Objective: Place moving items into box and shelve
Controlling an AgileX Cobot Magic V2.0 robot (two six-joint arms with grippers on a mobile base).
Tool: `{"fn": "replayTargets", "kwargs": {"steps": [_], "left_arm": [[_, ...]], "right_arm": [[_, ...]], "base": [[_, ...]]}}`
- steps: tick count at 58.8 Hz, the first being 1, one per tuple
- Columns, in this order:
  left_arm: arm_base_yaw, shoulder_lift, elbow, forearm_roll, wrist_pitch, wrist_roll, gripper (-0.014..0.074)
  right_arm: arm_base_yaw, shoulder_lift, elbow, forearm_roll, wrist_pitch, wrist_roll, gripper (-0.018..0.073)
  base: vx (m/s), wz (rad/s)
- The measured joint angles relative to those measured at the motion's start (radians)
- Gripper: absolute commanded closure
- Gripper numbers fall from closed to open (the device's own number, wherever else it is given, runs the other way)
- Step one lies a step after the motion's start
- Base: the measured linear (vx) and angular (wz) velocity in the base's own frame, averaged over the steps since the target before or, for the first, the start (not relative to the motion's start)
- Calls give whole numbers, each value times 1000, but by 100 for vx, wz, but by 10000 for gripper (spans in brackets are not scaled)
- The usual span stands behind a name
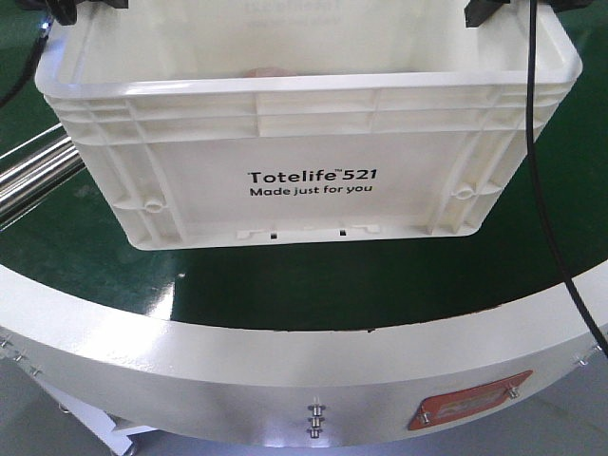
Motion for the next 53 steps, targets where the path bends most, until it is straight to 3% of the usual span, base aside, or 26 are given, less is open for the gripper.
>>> {"fn": "replayTargets", "kwargs": {"steps": [53], "left_arm": [[0,1,0,0,0,0,596]], "right_arm": [[0,0,0,0,0,0,564]], "base": [[0,0]]}}
